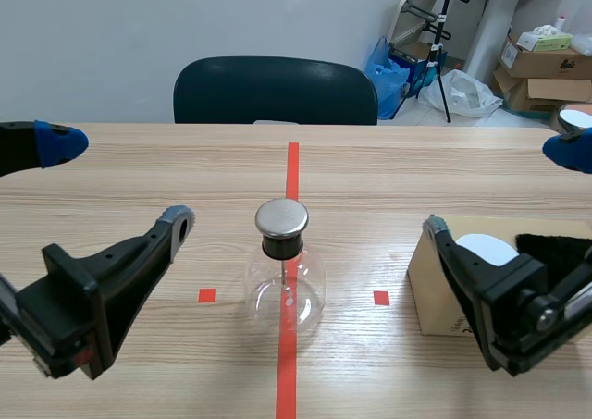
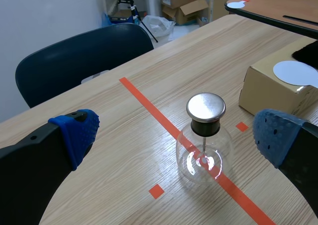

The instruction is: Do the electroscope experiment

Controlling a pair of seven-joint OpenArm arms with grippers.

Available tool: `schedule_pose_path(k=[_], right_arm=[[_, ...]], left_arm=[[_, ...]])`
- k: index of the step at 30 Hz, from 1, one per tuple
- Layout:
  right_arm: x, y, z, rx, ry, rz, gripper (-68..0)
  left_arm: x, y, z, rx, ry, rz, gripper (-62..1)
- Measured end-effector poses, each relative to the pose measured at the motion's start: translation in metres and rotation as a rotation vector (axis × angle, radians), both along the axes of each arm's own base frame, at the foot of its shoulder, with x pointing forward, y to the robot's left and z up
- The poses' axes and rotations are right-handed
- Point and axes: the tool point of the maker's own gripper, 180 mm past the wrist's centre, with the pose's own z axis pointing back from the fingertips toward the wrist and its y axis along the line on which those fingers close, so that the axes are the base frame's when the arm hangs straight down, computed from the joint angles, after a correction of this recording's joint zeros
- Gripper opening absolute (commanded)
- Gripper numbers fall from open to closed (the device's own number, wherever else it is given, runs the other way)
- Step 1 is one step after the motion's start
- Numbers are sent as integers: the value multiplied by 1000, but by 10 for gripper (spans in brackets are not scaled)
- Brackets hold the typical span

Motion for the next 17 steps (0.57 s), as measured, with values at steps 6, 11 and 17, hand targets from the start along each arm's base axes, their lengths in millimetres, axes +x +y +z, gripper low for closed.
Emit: schedule_pose_path(k=[6, 11, 17], right_arm=[[0, 0, 0, 0, 0, 0, 4], [0, 0, 1, 2, -4, 1, 4], [0, 1, 1, 4, -6, 3, 4]], left_arm=[[0, 0, 0, 0, 0, 0, 14], [0, 0, 0, 0, 0, 0, 14], [0, 0, 0, 0, 0, 0, 14]])
